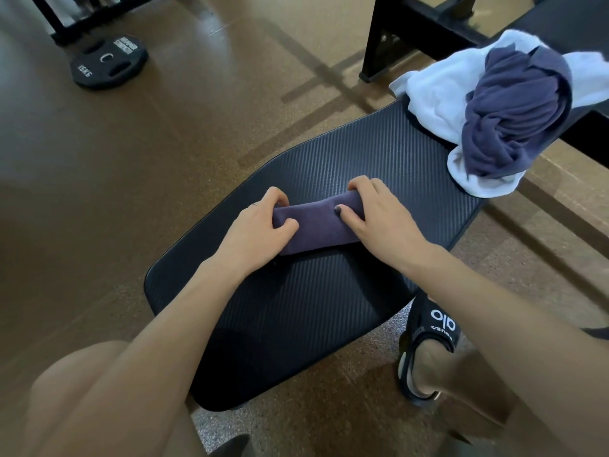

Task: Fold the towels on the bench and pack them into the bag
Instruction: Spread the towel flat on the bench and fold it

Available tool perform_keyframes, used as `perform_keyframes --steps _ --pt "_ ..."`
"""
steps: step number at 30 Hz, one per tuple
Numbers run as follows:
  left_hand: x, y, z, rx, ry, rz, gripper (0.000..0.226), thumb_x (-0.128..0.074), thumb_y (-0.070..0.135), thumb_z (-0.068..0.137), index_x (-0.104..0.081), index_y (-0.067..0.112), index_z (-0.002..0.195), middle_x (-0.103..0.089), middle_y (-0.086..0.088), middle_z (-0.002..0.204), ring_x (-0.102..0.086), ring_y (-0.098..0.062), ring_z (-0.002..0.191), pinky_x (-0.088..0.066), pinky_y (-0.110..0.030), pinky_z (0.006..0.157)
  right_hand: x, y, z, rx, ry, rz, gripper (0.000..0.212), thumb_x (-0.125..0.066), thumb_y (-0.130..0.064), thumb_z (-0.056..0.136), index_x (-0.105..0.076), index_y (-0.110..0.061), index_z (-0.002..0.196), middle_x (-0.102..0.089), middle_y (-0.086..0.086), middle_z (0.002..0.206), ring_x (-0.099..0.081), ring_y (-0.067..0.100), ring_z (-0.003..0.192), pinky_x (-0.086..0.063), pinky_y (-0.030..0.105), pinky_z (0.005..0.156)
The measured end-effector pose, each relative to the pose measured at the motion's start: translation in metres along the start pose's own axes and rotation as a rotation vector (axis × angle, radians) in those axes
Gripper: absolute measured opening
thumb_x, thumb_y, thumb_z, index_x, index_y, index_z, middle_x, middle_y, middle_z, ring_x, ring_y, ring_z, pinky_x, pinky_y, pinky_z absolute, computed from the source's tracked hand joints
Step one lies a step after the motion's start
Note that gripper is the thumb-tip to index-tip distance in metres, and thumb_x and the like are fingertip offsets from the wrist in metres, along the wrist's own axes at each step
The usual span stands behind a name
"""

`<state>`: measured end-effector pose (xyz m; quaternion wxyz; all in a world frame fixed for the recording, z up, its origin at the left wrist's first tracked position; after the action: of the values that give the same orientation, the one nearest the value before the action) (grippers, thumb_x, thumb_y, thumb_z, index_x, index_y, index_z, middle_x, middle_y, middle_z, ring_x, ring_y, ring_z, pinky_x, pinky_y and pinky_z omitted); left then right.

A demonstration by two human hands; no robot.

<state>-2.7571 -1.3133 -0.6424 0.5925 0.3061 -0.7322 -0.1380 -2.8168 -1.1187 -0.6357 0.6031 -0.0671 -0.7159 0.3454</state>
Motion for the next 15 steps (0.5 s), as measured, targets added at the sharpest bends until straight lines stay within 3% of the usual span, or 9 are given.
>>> perform_keyframes --steps 2,5,9,12,15 --pt "-0.004 -0.002 0.001 0.007 0.008 0.06 0.024 -0.051 0.036 0.094 -0.048 0.033 0.118 -0.054 0.003 0.104 -0.056 -0.018 0.094 -0.049 -0.038 0.081 -0.001 -0.001 0.0 0.009 0.053 -0.108 0.035 -0.054 -0.039 0.1 -0.048 -0.017 0.127 -0.05 0.007 0.116 -0.055 0.029 0.098 -0.048 0.042 0.079" --pt "-0.007 -0.002 0.004 0.005 0.037 0.136 0.025 -0.049 0.04 0.095 -0.052 0.033 0.119 -0.047 0.004 0.11 -0.056 -0.018 0.095 -0.051 -0.038 0.081 0.001 -0.006 0.001 0.029 0.123 -0.144 0.034 -0.06 -0.031 0.097 -0.051 -0.017 0.126 -0.049 0.01 0.114 -0.055 0.031 0.093 -0.049 0.044 0.077" --pt "-0.001 0.014 0.003 -0.117 0.168 0.288 0.037 -0.057 0.028 0.09 -0.053 0.023 0.126 -0.053 -0.005 0.116 -0.052 -0.026 0.106 -0.048 -0.043 0.087 0.004 -0.044 -0.013 0.366 0.301 -0.434 0.023 -0.055 -0.013 0.089 -0.06 -0.01 0.111 -0.056 0.019 0.124 -0.054 0.038 0.111 -0.045 0.046 0.092" --pt "0.0 0.039 -0.008 -0.335 0.297 0.448 0.035 -0.059 0.015 0.084 -0.055 0.016 0.119 -0.054 -0.009 0.113 -0.053 -0.031 0.099 -0.048 -0.044 0.081 -0.013 -0.054 -0.025 0.494 0.14 -0.418 0.025 -0.05 -0.022 0.089 -0.061 -0.01 0.107 -0.061 0.011 0.118 -0.055 0.033 0.115 -0.039 0.046 0.108" --pt "-0.016 0.039 -0.015 -0.406 0.201 0.452 0.032 -0.038 0.022 0.093 -0.055 0.019 0.12 -0.056 -0.006 0.112 -0.057 -0.028 0.097 -0.051 -0.044 0.074 -0.019 -0.037 -0.025 0.395 -0.002 -0.362 0.055 -0.055 -0.041 0.076 -0.057 -0.014 0.124 -0.057 0.003 0.131 -0.051 0.025 0.126 -0.032 0.044 0.116"
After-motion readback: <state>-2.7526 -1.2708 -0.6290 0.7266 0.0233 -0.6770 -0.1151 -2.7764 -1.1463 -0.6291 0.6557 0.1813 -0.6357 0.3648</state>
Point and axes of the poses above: each hand's wrist, its own z-axis towards the middle knuckle, its own x-axis out of the back of the hand, y = z × x, the point moved 9 cm from there along z, towards the middle knuckle
